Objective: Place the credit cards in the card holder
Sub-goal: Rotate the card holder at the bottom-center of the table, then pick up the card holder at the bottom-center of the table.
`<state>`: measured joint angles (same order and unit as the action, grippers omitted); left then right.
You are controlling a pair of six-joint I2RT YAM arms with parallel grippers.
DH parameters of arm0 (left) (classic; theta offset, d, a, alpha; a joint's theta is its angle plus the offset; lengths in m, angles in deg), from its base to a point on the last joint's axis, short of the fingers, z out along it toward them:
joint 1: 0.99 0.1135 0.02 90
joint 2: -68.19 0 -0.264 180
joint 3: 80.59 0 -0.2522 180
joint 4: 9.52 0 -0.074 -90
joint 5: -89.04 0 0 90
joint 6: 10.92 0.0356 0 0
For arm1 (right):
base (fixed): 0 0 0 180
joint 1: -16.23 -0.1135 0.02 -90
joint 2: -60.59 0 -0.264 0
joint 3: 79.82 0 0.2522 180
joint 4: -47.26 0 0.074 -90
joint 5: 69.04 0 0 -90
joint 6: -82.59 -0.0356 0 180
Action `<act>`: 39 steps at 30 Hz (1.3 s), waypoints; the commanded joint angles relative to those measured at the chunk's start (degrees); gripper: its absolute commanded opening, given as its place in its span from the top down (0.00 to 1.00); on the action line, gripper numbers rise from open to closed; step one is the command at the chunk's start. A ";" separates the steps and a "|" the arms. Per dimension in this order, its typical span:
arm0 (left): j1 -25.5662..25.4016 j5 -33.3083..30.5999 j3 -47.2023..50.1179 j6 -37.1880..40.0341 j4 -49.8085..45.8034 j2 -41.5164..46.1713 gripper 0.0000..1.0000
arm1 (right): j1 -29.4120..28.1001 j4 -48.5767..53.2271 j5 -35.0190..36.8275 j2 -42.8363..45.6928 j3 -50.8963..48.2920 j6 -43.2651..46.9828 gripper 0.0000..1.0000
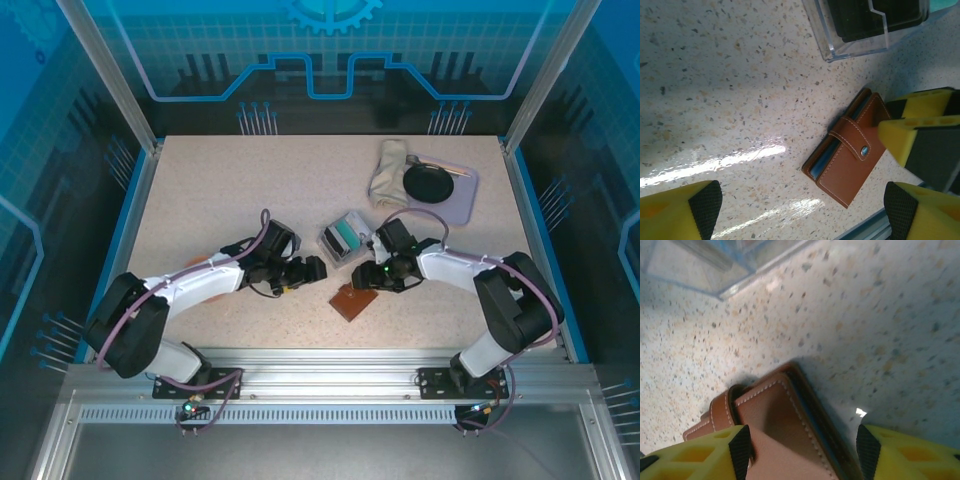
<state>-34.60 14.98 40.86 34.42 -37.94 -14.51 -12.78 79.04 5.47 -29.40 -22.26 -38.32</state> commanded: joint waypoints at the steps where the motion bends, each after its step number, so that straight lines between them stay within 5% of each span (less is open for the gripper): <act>1: -0.71 0.33 1.46 -1.52 -0.11 2.08 0.12 | -2.27 -1.04 -2.52 4.12 -3.77 -3.61 0.40; 11: -0.93 -0.76 2.72 -1.87 -1.25 3.19 0.12 | -12.33 -5.73 -0.97 17.02 -13.37 -16.96 0.38; 21: -0.84 -6.89 7.40 -7.05 -4.74 9.66 0.12 | -21.59 -14.52 -4.30 8.99 -7.78 -21.02 0.38; 24: -0.91 -7.13 9.67 -9.18 -4.32 13.14 0.12 | -24.86 -2.39 12.19 15.55 -6.17 -20.82 0.40; 26: -0.93 -5.82 11.58 -11.06 -2.66 15.21 0.14 | -23.93 -0.72 18.43 22.12 -8.17 -18.25 0.33; 28: -0.97 -3.89 13.44 -13.25 -0.64 16.76 0.17 | -19.23 -1.57 16.33 24.16 -9.25 -13.86 0.31; 31: -1.58 -1.90 15.79 -16.25 2.61 17.82 0.19 | -12.28 -1.96 7.45 19.64 -7.27 -9.65 0.39; 39: -3.65 0.22 17.43 -21.76 14.04 12.52 0.20 | -11.34 -7.50 -0.75 5.25 -2.11 -8.06 0.56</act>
<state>-37.42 13.21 57.45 16.65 -30.90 0.70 -24.32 72.97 8.86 -21.08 -27.16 -47.96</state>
